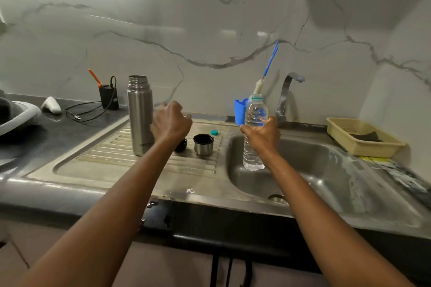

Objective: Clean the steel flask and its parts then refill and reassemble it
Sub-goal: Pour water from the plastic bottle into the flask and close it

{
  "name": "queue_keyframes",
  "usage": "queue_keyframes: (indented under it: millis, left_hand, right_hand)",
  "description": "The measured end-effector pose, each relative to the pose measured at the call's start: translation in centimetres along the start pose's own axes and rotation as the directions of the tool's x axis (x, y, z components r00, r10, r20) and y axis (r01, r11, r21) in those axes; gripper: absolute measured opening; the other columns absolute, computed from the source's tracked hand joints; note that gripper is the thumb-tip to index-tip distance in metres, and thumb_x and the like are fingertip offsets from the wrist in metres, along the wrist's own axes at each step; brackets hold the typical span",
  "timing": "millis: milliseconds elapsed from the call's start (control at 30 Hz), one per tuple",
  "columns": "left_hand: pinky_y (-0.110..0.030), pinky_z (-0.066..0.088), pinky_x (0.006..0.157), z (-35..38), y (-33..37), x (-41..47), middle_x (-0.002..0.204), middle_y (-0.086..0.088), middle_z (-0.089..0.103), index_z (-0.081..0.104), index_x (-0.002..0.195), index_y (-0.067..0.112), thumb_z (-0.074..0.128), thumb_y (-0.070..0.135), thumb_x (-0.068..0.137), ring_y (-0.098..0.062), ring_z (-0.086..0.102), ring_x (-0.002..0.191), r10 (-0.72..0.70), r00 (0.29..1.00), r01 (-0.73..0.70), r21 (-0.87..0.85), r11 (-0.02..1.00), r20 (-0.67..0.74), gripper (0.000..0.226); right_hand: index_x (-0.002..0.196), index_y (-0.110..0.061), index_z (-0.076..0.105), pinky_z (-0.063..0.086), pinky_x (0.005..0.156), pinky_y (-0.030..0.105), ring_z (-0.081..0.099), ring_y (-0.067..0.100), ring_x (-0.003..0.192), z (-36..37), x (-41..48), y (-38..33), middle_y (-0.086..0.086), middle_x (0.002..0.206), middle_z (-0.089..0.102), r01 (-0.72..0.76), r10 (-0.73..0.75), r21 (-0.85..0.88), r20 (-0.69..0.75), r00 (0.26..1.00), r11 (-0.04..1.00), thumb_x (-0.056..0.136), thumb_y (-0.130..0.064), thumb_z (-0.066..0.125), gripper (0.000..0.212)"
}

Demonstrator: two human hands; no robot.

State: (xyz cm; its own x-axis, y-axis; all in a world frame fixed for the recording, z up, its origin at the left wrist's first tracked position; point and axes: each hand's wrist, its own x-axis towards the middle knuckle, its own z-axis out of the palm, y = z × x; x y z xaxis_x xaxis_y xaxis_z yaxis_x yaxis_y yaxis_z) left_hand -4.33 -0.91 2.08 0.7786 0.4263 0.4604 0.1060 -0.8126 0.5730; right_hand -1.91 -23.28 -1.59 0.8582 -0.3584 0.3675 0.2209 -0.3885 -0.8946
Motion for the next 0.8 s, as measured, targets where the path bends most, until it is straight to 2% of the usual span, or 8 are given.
queue_keyframes:
  millis: [100,167,333,467,567,667,800]
  left_hand:
    - [-0.045,0.044,0.099,-1.2,-1.4,-1.1,0.136,-0.023,0.044,0.044,0.136,0.000,0.070,0.032,0.091,-0.038,0.045,0.122,-0.116,0.979,0.119,0.011,0.993,-0.165,0.062]
    - [-0.046,0.043,0.102,-1.5,-2.1,-1.2,0.137,-0.025,0.038,0.035,0.139,-0.001,0.073,0.033,0.088,-0.039,0.042,0.122,-0.182,0.963,0.186,0.001,0.983,-0.199,0.072]
    - [-0.047,0.036,0.107,-1.1,-3.5,0.0,0.141,-0.023,0.034,0.032,0.137,0.002,0.079,0.035,0.081,-0.039,0.037,0.126,-0.290,0.940,0.282,-0.067,0.957,-0.181,0.080]
    - [-0.047,0.030,0.114,-0.6,-4.9,1.4,0.149,-0.020,0.029,0.025,0.146,0.005,0.082,0.034,0.079,-0.038,0.032,0.136,-0.325,0.928,0.282,-0.225,0.933,-0.184,0.092]
    - [-0.047,0.028,0.119,-0.1,-5.8,2.6,0.153,-0.019,0.030,0.020,0.152,0.005,0.085,0.038,0.077,-0.037,0.030,0.141,-0.335,0.926,0.272,-0.308,0.912,-0.174,0.104]
    - [-0.047,0.033,0.117,0.2,-6.4,3.6,0.148,-0.019,0.038,0.024,0.151,0.005,0.086,0.032,0.079,-0.036,0.037,0.138,-0.359,0.925,0.291,-0.375,0.880,-0.126,0.098]
    - [-0.047,0.040,0.111,0.2,-6.4,3.8,0.139,-0.020,0.045,0.035,0.139,0.002,0.079,0.019,0.083,-0.037,0.044,0.130,-0.322,0.936,0.254,-0.358,0.898,-0.142,0.074]
  right_hand:
    - [0.104,-0.020,0.053,0.052,0.074,0.029,0.067,0.016,0.084,-0.6,-1.3,-0.1,-0.007,0.090,0.066,0.006,-0.006,0.010,0.016,1.000,1.000,0.071,-0.028,0.084,0.046]
    - [0.102,-0.022,0.051,0.050,0.072,0.027,0.066,0.016,0.082,-0.8,-1.9,-0.1,-0.008,0.089,0.066,0.012,-0.012,0.014,0.020,1.000,1.000,0.072,-0.027,0.084,0.045]
    - [0.102,-0.020,0.056,0.059,0.078,0.037,0.070,0.018,0.082,0.0,-1.9,0.6,-0.002,0.092,0.072,0.010,-0.010,0.007,0.037,0.999,1.000,0.066,-0.034,0.083,0.047]
    - [0.102,-0.019,0.059,0.061,0.077,0.042,0.071,0.016,0.078,1.3,-1.2,1.4,-0.003,0.088,0.073,-0.002,0.001,0.026,0.043,0.999,1.000,0.055,-0.046,0.076,0.057]
    - [0.099,-0.020,0.055,0.060,0.078,0.044,0.070,0.018,0.077,2.1,-0.7,2.0,-0.002,0.087,0.070,-0.003,0.001,0.053,0.038,0.999,0.999,0.059,-0.040,0.080,0.052]
    - [0.092,-0.029,0.046,0.059,0.080,0.044,0.068,0.017,0.080,2.7,-0.2,2.6,-0.005,0.088,0.066,0.007,-0.009,0.070,0.026,1.000,0.998,0.068,-0.028,0.084,0.045]
    - [0.090,-0.030,0.046,0.059,0.076,0.039,0.068,0.015,0.079,2.3,0.2,2.6,-0.007,0.088,0.067,0.022,-0.022,0.078,0.009,1.000,0.997,0.068,-0.029,0.083,0.043]
